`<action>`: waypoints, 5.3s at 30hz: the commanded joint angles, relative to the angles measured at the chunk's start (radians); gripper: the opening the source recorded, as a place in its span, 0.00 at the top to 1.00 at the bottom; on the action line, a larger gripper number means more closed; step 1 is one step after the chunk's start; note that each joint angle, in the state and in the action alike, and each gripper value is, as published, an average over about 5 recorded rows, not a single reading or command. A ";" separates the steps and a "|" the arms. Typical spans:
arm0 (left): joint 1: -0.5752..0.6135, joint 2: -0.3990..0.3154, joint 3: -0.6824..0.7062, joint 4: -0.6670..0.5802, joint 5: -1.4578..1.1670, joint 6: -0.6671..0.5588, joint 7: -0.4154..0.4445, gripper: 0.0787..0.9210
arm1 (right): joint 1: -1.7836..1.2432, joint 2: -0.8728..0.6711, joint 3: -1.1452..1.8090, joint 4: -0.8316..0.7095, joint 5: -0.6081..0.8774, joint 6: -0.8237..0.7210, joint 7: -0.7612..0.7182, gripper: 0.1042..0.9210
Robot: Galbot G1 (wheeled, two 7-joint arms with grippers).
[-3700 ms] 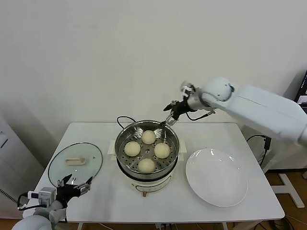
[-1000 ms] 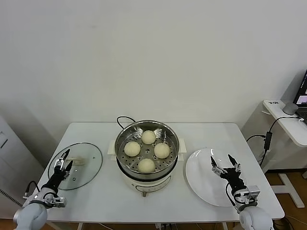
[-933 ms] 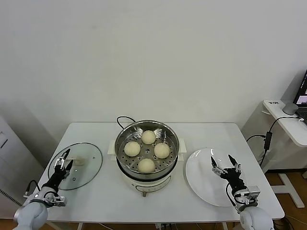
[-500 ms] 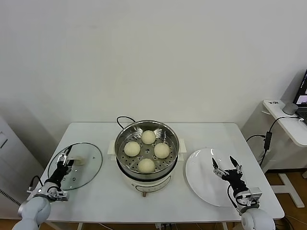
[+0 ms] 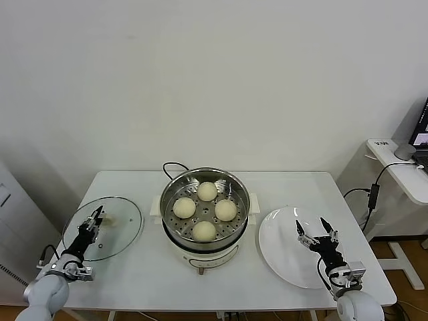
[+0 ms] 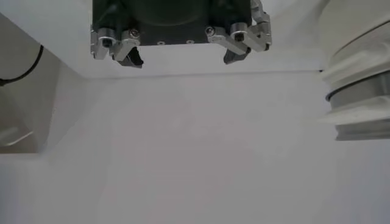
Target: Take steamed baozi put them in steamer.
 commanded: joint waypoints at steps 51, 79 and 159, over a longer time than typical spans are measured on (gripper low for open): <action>-0.190 0.023 0.682 -0.808 -0.083 0.902 0.549 0.97 | -0.004 -0.007 0.018 0.033 0.007 -0.015 0.005 0.12; -0.220 -0.152 0.810 -0.670 0.031 0.902 0.556 0.97 | 0.006 0.006 0.022 0.002 0.010 -0.011 0.001 0.12; 0.091 -0.021 -0.038 -0.816 -1.824 0.743 0.242 0.12 | -0.004 -0.047 0.031 0.090 0.027 -0.106 0.011 0.12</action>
